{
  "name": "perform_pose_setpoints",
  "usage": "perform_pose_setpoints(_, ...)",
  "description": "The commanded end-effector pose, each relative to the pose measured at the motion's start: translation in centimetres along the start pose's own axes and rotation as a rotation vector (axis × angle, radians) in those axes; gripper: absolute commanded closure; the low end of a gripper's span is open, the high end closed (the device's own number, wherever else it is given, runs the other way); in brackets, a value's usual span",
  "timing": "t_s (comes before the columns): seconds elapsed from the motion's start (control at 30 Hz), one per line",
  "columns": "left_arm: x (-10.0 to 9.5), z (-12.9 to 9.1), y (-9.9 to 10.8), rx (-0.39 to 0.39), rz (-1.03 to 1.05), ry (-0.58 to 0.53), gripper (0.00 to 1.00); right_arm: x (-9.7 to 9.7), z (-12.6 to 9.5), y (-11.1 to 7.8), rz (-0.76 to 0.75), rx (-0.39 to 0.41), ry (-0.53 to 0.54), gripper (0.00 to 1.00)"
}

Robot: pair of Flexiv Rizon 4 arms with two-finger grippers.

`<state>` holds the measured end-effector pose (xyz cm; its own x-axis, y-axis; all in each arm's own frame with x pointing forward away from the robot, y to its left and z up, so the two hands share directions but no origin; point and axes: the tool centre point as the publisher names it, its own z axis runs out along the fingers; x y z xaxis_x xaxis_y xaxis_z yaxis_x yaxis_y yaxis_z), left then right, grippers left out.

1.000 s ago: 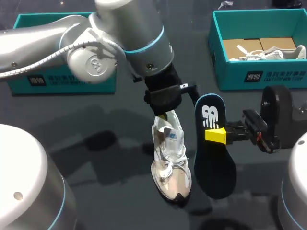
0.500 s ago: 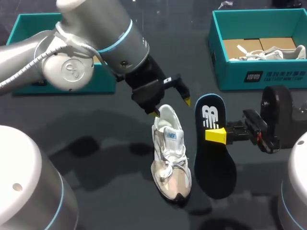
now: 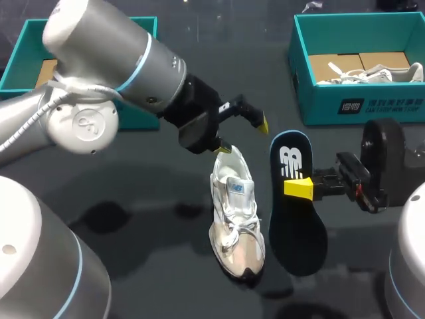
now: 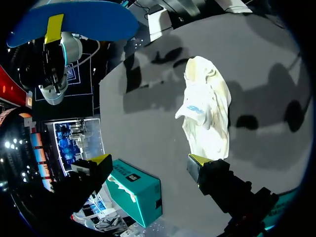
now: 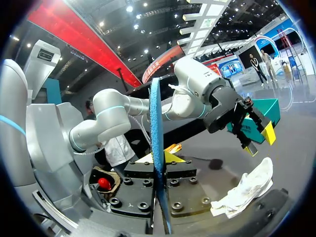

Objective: Take the shoe out of the shoebox, open the shoe tongue, remove and reinsert the insole, then place the shoe into the shoebox

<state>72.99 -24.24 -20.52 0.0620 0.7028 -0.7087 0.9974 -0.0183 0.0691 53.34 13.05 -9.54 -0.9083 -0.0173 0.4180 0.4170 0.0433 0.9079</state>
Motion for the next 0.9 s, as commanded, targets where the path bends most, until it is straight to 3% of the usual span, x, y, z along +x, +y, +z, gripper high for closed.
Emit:
perform_pose_setpoints(0.03,0.1,-1.2,-1.0,-0.019,0.033,-0.152,0.00,0.9,-0.1,-0.1,0.001,0.000,-0.086,1.00)
perform_pose_setpoints(0.23,-1.7,-2.7,-0.9,-0.039,0.101,-0.283,0.00,0.9,-0.1,-0.1,0.001,0.000,-0.086,1.00)
perform_pose_setpoints(0.4,-4.4,-5.5,-0.4,-0.038,0.210,-0.427,0.00,0.9,-0.1,-0.1,0.001,0.000,-0.086,1.00)
perform_pose_setpoints(0.9,-4.6,-5.9,-0.5,-0.047,0.217,-0.459,0.00,0.9,-0.1,-0.1,0.001,0.000,-0.086,1.00)
